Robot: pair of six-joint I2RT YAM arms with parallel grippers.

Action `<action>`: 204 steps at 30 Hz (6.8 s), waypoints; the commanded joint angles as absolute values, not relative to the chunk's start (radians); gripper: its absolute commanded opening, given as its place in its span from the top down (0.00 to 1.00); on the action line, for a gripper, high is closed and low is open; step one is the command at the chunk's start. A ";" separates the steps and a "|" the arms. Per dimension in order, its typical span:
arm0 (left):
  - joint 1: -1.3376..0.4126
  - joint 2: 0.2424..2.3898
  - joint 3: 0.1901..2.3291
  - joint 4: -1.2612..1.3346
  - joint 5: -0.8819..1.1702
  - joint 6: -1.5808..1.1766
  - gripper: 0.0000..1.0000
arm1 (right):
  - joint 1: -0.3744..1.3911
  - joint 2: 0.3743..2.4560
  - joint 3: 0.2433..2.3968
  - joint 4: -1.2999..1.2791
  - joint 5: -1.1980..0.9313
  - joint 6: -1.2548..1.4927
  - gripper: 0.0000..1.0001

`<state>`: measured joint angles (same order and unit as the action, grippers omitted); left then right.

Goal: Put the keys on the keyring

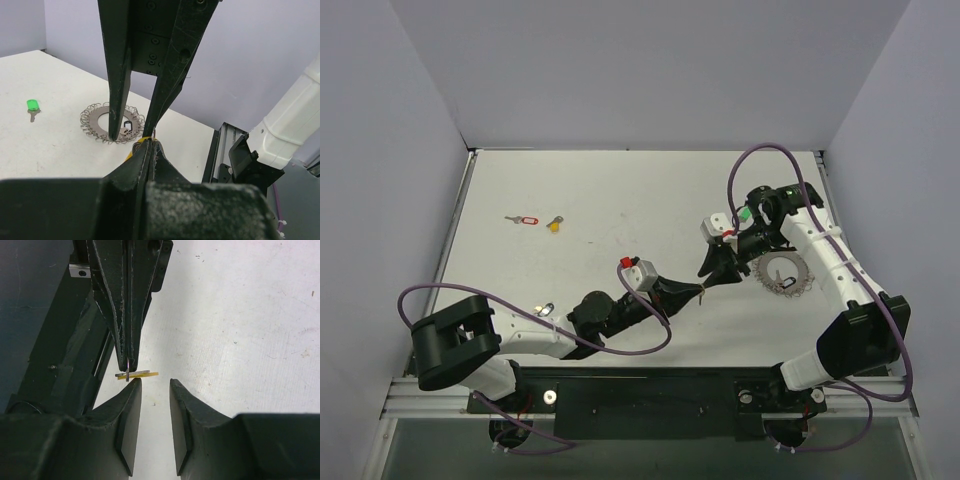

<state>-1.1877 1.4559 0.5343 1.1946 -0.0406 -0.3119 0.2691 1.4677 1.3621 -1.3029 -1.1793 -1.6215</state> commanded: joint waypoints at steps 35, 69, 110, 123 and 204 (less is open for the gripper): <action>-1.172 1.439 0.538 1.252 -0.061 -0.302 1.00 | 0.304 1.437 1.379 -1.569 -1.216 -1.621 1.00; -1.091 0.701 0.508 0.264 -0.138 -0.045 0.30 | 0.055 1.197 0.979 -1.129 -0.537 -0.959 1.00; -1.086 0.607 0.548 -0.078 -0.117 0.170 0.29 | 0.259 1.911 1.259 -0.971 -0.172 -0.617 1.00; -1.081 0.609 0.546 -0.078 -0.109 0.170 0.29 | 0.267 1.930 1.273 -0.979 -0.175 -0.614 0.95; -0.798 0.756 0.643 -0.258 0.028 -0.005 0.11 | -0.305 2.132 1.781 -0.922 -0.383 -0.382 0.76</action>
<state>-0.8112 0.7479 0.6453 -0.2817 -0.0059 -0.0143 -0.3218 2.0880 1.7008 -0.8139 -0.3687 -0.3538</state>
